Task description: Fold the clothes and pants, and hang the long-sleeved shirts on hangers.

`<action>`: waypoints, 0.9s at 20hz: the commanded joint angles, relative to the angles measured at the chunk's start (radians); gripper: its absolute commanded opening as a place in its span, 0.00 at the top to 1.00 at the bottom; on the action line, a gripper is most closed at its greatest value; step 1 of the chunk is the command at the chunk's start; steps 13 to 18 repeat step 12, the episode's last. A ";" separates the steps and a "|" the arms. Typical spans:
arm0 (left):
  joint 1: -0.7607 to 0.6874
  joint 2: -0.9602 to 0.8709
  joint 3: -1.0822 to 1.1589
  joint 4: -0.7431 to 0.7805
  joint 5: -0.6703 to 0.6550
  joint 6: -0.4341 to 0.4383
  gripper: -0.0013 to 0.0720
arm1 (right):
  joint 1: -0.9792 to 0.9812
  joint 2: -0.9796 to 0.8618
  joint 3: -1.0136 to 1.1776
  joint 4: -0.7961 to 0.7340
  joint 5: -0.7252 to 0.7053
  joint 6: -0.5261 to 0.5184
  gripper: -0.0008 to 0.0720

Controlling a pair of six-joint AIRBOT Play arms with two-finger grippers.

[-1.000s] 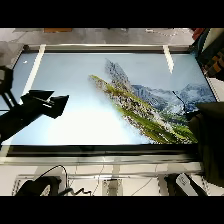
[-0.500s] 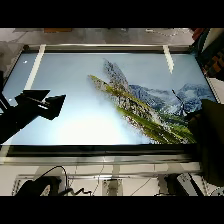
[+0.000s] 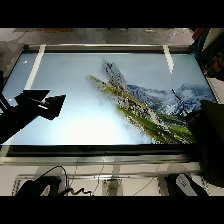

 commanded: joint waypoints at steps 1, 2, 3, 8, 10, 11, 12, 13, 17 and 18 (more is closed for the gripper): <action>0.001 0.001 0.000 0.000 0.000 0.000 0.03 | 0.323 -0.027 -0.004 -0.094 -0.031 -0.048 0.94; 0.001 0.001 0.000 0.000 0.000 0.000 0.03 | 0.409 -0.031 -0.005 -0.138 -0.049 -0.063 0.94; 0.001 0.001 0.000 0.000 0.000 0.000 0.03 | 0.501 -0.033 -0.005 -0.202 -0.063 -0.086 0.94; 0.001 0.001 0.000 0.000 0.000 0.000 0.03 | 0.747 -0.035 -0.005 -0.299 -0.055 -0.093 0.94; 0.001 0.001 0.000 0.000 0.000 0.000 0.03 | 0.776 -0.035 -0.005 -0.254 -0.055 -0.093 0.94; 0.001 0.001 0.000 0.000 0.000 0.000 0.03 | 0.783 -0.035 -0.005 -0.242 -0.055 -0.093 0.93; 0.001 0.001 0.000 0.000 0.000 0.000 0.03 | 0.783 -0.035 -0.005 -0.232 -0.054 -0.093 0.93; 0.001 0.001 0.000 0.000 0.000 0.000 0.03 | 0.783 -0.035 -0.005 -0.232 -0.054 -0.093 0.93; 0.001 0.001 0.000 0.000 0.000 0.000 0.03 | 0.783 -0.035 -0.005 -0.232 -0.054 -0.093 0.93; 0.001 0.001 0.000 0.000 0.000 0.000 0.03 | 0.783 -0.035 -0.005 -0.232 -0.054 -0.093 0.93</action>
